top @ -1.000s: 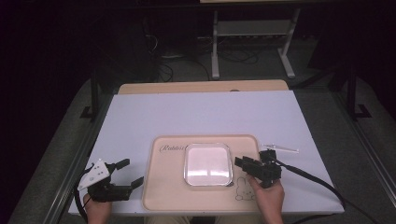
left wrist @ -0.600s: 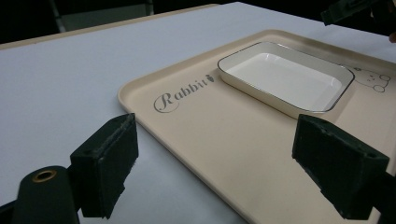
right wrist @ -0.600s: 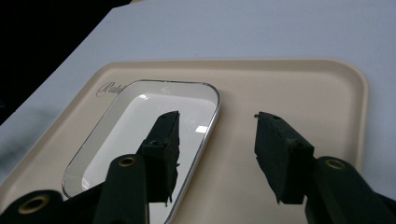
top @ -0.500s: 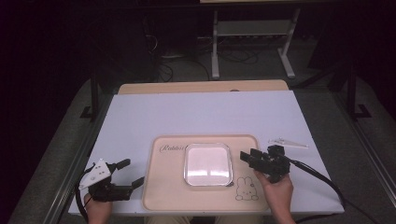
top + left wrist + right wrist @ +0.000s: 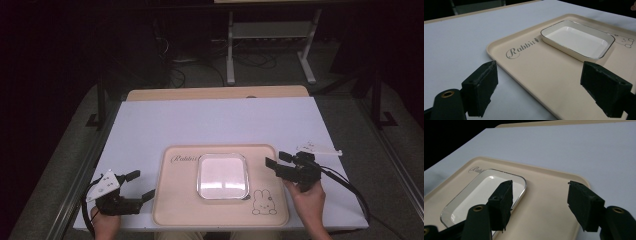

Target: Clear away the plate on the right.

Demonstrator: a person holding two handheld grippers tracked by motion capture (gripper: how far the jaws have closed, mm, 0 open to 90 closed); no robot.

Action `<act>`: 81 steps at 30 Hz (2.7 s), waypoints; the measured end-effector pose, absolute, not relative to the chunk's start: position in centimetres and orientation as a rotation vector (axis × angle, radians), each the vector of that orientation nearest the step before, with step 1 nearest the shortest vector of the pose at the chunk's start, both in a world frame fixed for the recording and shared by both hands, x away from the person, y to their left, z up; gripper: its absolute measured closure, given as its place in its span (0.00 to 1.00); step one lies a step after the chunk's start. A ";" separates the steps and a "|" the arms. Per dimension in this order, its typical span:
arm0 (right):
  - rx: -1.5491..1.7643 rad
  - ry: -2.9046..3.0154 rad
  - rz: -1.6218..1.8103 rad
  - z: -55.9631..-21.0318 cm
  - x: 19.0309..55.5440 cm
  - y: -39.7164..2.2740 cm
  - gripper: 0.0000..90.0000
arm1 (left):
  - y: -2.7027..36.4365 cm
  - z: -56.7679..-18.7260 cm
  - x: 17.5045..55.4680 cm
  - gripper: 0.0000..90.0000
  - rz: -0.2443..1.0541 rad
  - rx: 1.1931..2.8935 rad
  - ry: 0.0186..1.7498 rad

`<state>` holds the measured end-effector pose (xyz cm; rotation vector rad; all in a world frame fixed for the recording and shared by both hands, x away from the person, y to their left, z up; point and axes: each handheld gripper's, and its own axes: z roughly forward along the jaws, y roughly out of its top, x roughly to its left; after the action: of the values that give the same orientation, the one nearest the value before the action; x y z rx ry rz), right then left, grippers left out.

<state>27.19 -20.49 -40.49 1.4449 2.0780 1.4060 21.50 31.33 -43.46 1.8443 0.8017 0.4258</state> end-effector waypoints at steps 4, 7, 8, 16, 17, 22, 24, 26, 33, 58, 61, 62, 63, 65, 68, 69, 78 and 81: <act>1.411 2.074 1.407 -40.4 27.1 -21.3 0.38 | 31.3 -43.5 21.6 0.15 0.422 1.847 0.806; 1.388 2.072 1.409 -40.3 27.1 -21.9 0.37 | 31.3 -43.5 21.6 0.16 0.422 1.849 0.806; 1.374 2.071 1.406 -40.3 27.0 -22.1 0.37 | 31.2 -43.5 21.6 0.16 0.422 1.850 0.806; 1.309 2.063 1.414 -40.0 26.6 -23.4 0.35 | 31.2 -43.5 21.6 0.16 0.425 1.856 0.805; 1.303 2.063 1.409 -40.0 26.5 -23.6 0.35 | 31.2 -43.5 21.6 0.16 0.426 1.856 0.806; 1.276 2.059 1.394 -40.0 26.2 -24.3 0.34 | 31.2 -43.6 21.6 0.15 0.425 1.856 0.808; 1.262 2.054 1.392 -40.0 26.1 -24.6 0.33 | 31.2 -43.6 21.6 0.16 0.426 1.856 0.806; 1.248 2.054 1.384 -40.0 25.9 -24.9 0.32 | 31.2 -43.5 21.6 0.16 0.427 1.858 0.805; 1.211 2.046 1.369 -39.9 25.3 -25.9 0.29 | 31.2 -43.5 21.6 0.16 0.428 1.860 0.804; 1.128 2.054 1.328 -40.7 22.4 -27.7 0.21 | 31.2 -43.6 21.5 0.15 0.426 1.863 0.809; 1.134 2.052 1.317 -41.1 22.1 -27.9 0.21 | 31.2 -43.6 21.5 0.16 0.426 1.863 0.809; 1.137 2.053 1.317 -41.2 22.1 -28.0 0.21 | 31.2 -43.6 21.5 0.16 0.427 1.863 0.810; 1.140 2.054 1.316 -41.2 22.0 -28.1 0.21 | 31.2 -43.6 21.5 0.16 0.427 1.863 0.810; 1.140 2.051 1.309 -41.4 21.9 -28.2 0.21 | 31.2 -43.5 21.5 0.16 0.429 1.863 0.809; 1.141 2.052 1.305 -41.6 21.8 -28.4 0.21 | 31.3 -43.5 21.5 0.16 0.429 1.862 0.809; 1.142 2.049 1.303 -41.6 21.8 -28.4 0.21 | 31.3 -43.5 21.5 0.15 0.430 1.863 0.809; 1.117 2.058 1.308 -41.6 21.5 -28.3 0.21 | 31.2 -43.5 21.4 0.16 0.422 1.866 0.806; 1.108 2.063 1.305 -41.6 21.5 -28.3 0.21 | 31.2 -43.5 21.4 0.16 0.423 1.861 0.806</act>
<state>21.48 -28.30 -41.56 1.1078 2.0630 1.3055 21.43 31.24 -43.48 1.8607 0.8065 0.4234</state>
